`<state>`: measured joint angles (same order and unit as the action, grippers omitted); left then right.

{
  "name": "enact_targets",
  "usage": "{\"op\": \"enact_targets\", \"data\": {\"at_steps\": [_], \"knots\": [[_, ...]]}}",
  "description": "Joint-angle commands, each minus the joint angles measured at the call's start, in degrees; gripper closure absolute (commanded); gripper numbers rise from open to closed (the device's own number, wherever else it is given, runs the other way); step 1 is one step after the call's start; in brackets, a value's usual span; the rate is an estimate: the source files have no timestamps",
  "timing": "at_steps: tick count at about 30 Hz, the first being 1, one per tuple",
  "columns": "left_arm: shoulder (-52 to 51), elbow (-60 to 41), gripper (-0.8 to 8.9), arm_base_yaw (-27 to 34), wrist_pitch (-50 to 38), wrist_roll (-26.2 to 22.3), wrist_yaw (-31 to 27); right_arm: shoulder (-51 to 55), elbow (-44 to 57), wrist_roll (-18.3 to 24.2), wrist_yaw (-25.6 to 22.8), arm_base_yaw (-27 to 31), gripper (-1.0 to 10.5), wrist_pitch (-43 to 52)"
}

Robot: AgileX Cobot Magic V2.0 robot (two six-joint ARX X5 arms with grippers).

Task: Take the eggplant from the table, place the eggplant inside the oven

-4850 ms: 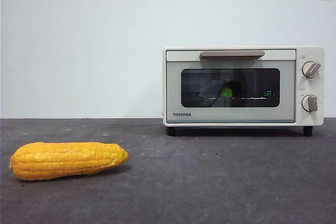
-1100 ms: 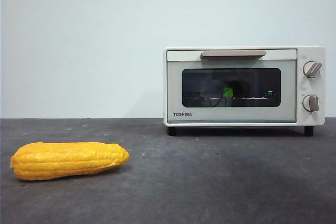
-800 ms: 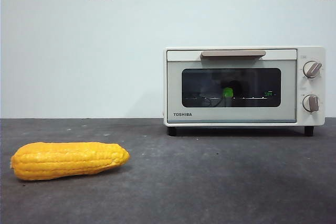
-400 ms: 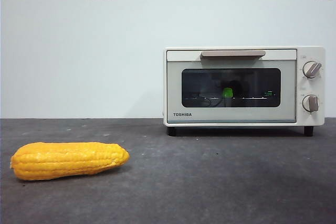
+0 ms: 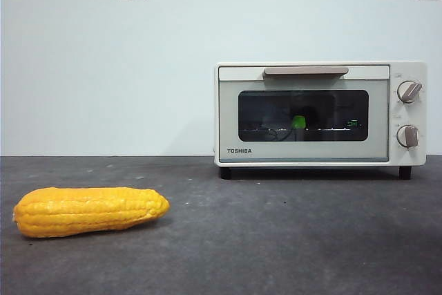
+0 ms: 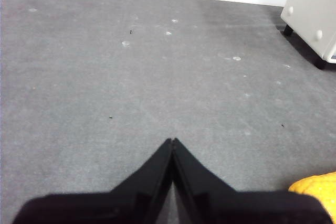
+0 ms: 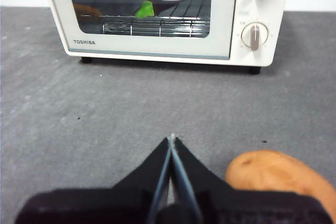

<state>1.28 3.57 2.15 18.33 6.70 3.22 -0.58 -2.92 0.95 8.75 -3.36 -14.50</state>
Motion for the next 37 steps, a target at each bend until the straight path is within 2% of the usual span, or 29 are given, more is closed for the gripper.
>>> {"op": "enact_targets", "data": {"at_steps": [1, 11, 37], "knots": [[0.0, -0.5, 8.16, 0.2, -0.5, 0.3, 0.2, 0.1, 1.5, -4.0, -0.2, 0.4, 9.5, 3.5], [0.0, -0.5, 8.16, 0.2, -0.5, 0.3, 0.2, 0.1, 2.1, -5.1, -2.5, 4.2, 9.5, 4.5], [0.0, -0.5, 8.16, 0.2, -0.5, 0.3, 0.2, 0.1, 2.1, -5.0, -3.5, 4.1, 9.5, 4.5]]}}
